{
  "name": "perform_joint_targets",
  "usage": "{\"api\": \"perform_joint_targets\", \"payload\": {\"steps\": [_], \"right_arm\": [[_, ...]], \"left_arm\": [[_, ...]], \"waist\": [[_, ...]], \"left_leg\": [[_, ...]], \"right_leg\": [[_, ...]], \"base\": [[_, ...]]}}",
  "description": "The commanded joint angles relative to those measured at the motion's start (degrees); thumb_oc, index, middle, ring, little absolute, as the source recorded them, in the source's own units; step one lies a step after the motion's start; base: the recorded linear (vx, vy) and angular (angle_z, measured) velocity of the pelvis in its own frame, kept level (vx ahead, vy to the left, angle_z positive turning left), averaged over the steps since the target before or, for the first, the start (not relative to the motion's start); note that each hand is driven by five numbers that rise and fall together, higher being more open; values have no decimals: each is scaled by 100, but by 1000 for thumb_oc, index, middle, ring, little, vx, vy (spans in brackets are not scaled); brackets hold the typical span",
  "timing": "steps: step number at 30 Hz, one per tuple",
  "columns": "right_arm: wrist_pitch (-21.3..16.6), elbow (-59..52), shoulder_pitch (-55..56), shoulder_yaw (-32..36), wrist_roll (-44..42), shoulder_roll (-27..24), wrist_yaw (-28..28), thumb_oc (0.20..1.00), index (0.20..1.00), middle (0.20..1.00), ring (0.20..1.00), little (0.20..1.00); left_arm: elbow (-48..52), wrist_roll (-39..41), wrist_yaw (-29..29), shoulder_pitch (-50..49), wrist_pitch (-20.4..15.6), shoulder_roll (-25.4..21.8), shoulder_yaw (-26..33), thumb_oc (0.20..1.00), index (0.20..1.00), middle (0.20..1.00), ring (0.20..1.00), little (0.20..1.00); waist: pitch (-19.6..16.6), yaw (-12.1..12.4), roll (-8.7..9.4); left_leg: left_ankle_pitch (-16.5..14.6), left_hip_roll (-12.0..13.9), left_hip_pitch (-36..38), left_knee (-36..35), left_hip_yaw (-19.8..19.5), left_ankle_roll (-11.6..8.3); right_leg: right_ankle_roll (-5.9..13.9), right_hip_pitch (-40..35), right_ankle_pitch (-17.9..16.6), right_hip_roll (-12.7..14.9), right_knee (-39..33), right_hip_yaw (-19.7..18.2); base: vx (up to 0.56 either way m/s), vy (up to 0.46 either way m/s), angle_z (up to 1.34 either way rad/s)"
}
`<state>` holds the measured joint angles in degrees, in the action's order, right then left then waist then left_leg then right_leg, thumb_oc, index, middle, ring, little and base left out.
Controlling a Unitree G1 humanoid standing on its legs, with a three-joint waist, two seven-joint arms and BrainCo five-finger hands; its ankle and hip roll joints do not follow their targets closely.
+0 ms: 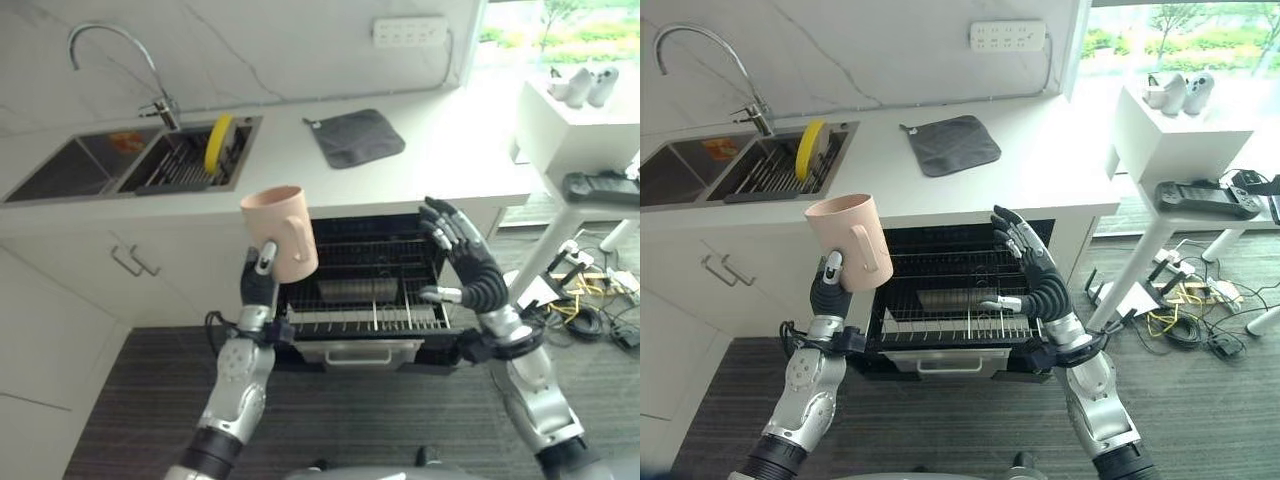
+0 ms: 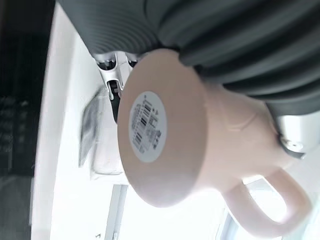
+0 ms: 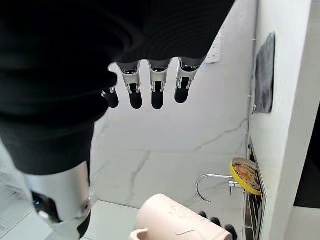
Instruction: Place the dishes in the dishwasher.
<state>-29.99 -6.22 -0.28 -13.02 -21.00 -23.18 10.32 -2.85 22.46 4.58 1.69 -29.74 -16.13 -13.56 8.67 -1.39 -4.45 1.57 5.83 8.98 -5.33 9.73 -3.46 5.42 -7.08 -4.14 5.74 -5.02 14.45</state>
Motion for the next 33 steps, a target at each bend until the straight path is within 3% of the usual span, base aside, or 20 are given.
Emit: {"api": "perform_joint_targets", "payload": {"steps": [1, 5, 7, 16, 22, 27, 33], "right_arm": [[219, -309, -327, -14, -410, 45, 242, 1000, 1000, 1000, 1000, 1000], [349, -288, -382, -78, -688, 70, 375, 1000, 1000, 1000, 1000, 1000], [460, -311, -375, -105, -736, 121, 445, 1000, 1000, 1000, 1000, 1000], [1230, -411, -474, -293, -1599, 207, 1382, 1000, 1000, 1000, 1000, 1000], [1297, -386, -594, -424, -1726, 235, 1456, 1000, 1000, 1000, 1000, 1000], [1557, -496, -686, -429, -1938, 224, 1731, 1000, 1000, 1000, 1000, 1000], [1614, -471, -722, -469, -2045, 214, 1805, 1000, 1000, 1000, 1000, 1000]], "left_arm": [[345, -612, -16, 338, -586, -432, 105, 200, 200, 200, 200, 200], [468, -1067, 84, 455, -650, -673, 17, 200, 200, 200, 200, 200], [523, -980, -289, 459, -777, -701, 9, 200, 200, 200, 200, 200], [659, -473, -1298, 456, -556, -781, -179, 200, 200, 200, 200, 200], [707, -230, -1720, 516, -363, -763, -362, 200, 200, 200, 200, 200], [676, 934, -2923, 539, 377, -641, -591, 200, 200, 200, 200, 200], [525, 1624, -3571, 528, 998, -504, -780, 200, 200, 200, 200, 200]], "waist": [[-85, -33, 419], [-116, 19, 413], [-127, 28, 410], [-121, 58, 395], [-135, 88, 400], [-125, 68, 400], [-138, 36, 394]], "left_leg": [[-418, -248, 91, 401, 206, 132], [-385, -250, 87, 343, 160, 124], [-376, -250, 88, 327, 150, 125], [-360, -253, 131, 290, 138, 124], [-358, -257, 149, 273, 134, 128], [-366, -251, 171, 265, 144, 134], [-373, -249, 204, 254, 180, 141]], "right_leg": [[48, -179, 506, 65, 321, 32], [65, -185, 493, 63, 307, 80], [68, -182, 489, 62, 307, 78], [83, -229, 470, 69, 276, 79], [90, -255, 459, 70, 249, 78], [96, -255, 448, 69, 248, 54], [99, -271, 435, 66, 233, 40]], "base": [[12, -4, 12], [22, -4, 18], [19, -8, 8], [7, -6, 2], [3, -2, 1], [0, 0, 0], [0, 0, 0]]}}
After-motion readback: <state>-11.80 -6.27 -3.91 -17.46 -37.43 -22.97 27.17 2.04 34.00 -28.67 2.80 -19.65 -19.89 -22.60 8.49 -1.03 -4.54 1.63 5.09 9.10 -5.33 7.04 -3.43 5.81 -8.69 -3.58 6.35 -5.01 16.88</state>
